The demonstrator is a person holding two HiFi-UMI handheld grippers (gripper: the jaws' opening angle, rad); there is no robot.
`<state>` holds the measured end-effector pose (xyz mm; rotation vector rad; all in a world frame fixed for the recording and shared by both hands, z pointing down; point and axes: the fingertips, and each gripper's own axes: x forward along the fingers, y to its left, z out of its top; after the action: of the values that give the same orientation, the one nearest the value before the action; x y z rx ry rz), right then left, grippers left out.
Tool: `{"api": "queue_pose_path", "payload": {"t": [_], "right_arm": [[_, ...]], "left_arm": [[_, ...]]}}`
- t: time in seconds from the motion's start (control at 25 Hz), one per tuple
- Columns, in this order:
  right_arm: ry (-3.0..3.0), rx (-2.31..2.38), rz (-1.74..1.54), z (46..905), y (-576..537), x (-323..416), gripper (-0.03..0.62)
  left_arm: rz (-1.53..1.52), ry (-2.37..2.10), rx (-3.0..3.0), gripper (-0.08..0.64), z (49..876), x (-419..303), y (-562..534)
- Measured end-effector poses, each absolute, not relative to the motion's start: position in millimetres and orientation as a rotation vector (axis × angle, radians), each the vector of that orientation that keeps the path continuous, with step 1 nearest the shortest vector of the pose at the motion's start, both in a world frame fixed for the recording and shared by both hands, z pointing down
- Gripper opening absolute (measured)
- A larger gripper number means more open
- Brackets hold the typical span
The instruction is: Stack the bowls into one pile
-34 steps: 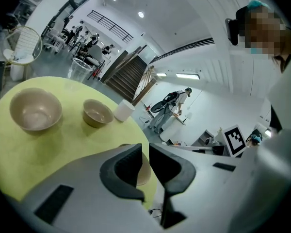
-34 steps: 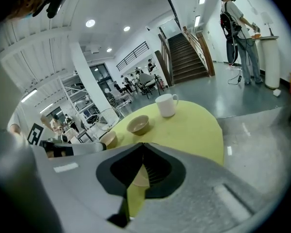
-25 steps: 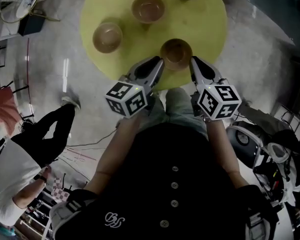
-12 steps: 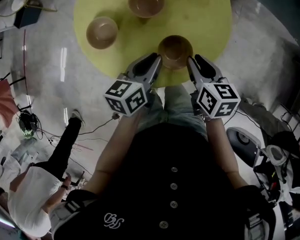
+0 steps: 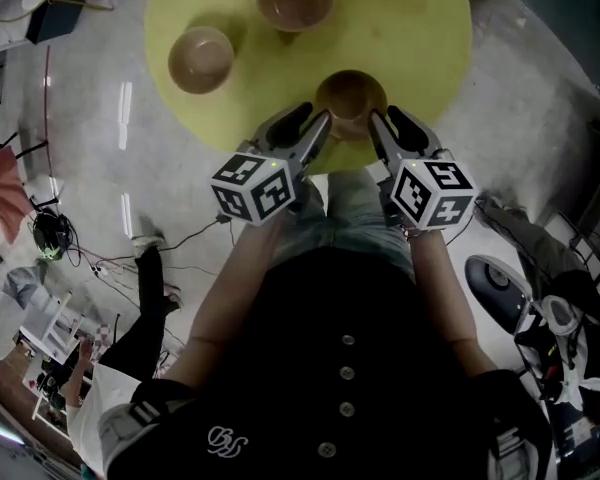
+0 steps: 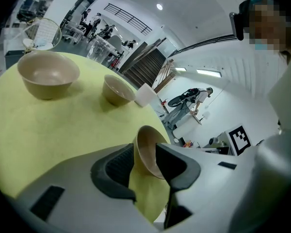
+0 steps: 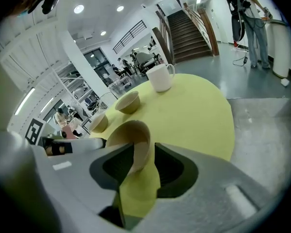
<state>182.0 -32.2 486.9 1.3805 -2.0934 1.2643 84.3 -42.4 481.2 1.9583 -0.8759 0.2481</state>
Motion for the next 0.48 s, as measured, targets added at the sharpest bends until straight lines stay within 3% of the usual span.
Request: {"api": "queue_pose_path", "payload": {"t": [0.48], "right_arm": [[-2.111,1.266,1.297,495,-34,176,0.111]], "left_arm": [[0.246,-0.871,1.941,0.127,484,94,-42]]}}
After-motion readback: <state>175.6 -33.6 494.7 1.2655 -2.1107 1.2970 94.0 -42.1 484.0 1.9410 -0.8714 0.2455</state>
